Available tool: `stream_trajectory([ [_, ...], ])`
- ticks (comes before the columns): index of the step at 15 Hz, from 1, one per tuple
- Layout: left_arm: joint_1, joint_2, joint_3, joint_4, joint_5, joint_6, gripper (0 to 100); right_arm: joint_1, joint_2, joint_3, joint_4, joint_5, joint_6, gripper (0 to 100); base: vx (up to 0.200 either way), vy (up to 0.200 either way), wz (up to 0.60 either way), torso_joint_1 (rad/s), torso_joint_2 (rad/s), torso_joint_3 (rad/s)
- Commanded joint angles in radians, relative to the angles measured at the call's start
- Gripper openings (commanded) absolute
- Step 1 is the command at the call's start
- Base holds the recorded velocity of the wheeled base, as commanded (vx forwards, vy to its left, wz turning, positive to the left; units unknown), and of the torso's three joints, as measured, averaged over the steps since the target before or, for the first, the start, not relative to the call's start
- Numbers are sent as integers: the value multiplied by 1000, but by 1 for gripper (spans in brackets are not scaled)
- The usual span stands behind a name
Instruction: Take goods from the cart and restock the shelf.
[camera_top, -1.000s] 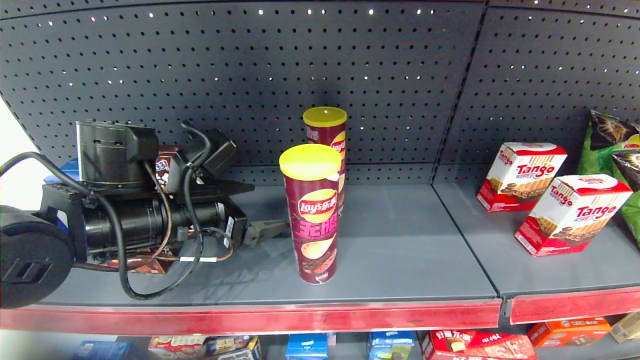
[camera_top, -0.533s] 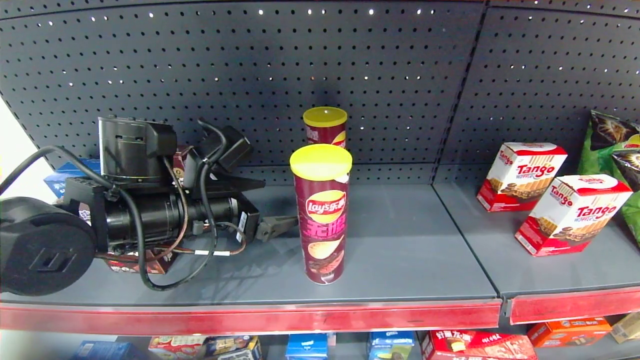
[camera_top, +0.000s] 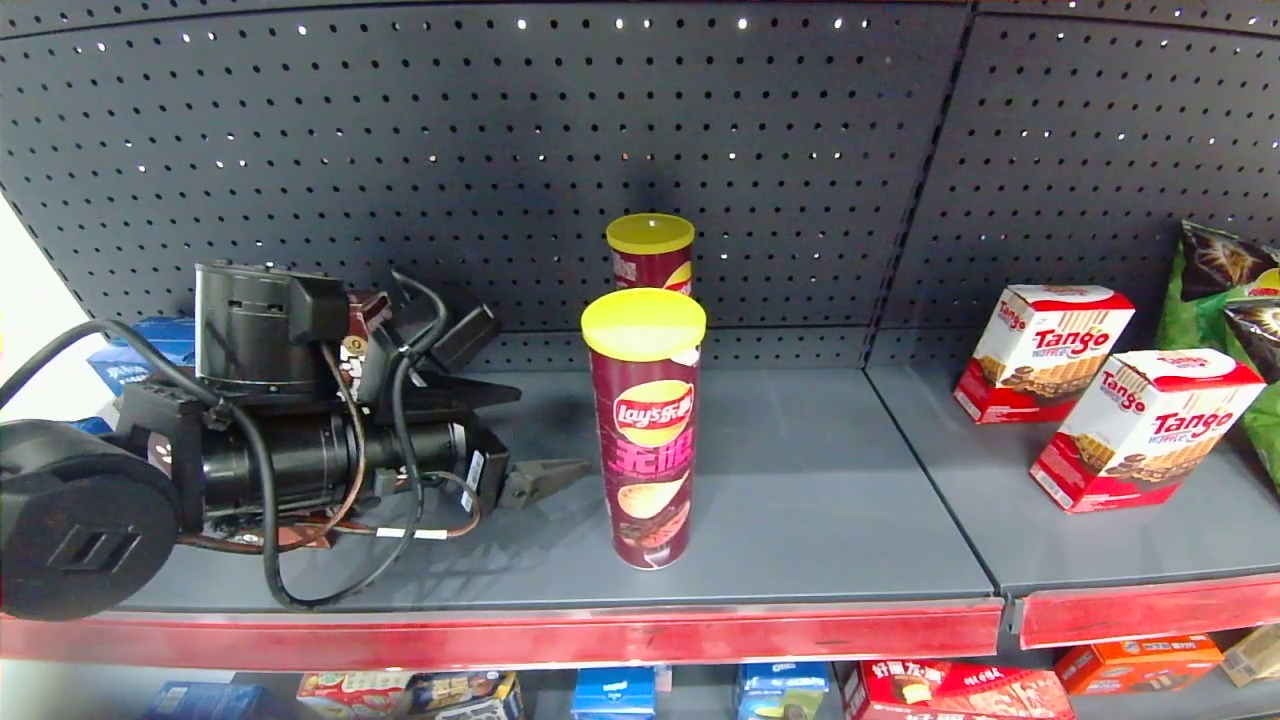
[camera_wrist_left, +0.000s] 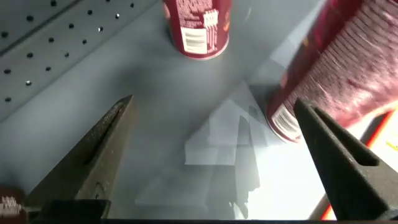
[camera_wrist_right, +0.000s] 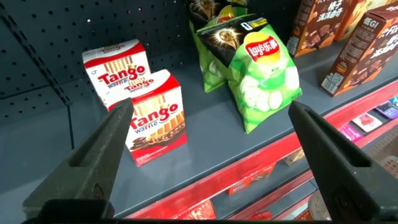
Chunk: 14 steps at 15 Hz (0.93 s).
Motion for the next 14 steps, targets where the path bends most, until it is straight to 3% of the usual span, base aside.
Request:
stream_trajectory([
  [1, 0, -48, 37, 2, 0, 0, 100, 0, 4, 3, 0, 0, 0, 100, 0, 0, 0, 0, 0, 0],
  [4, -6, -58, 63, -3, 0, 0, 100, 2, 5, 11, -2, 0, 1, 100, 0, 0, 0, 0, 0, 0],
  [14, -29, -25, 22, -3, 0, 0, 100, 0, 7, 6, -2, -1, 0, 100, 0, 0, 0, 0, 0, 0],
])
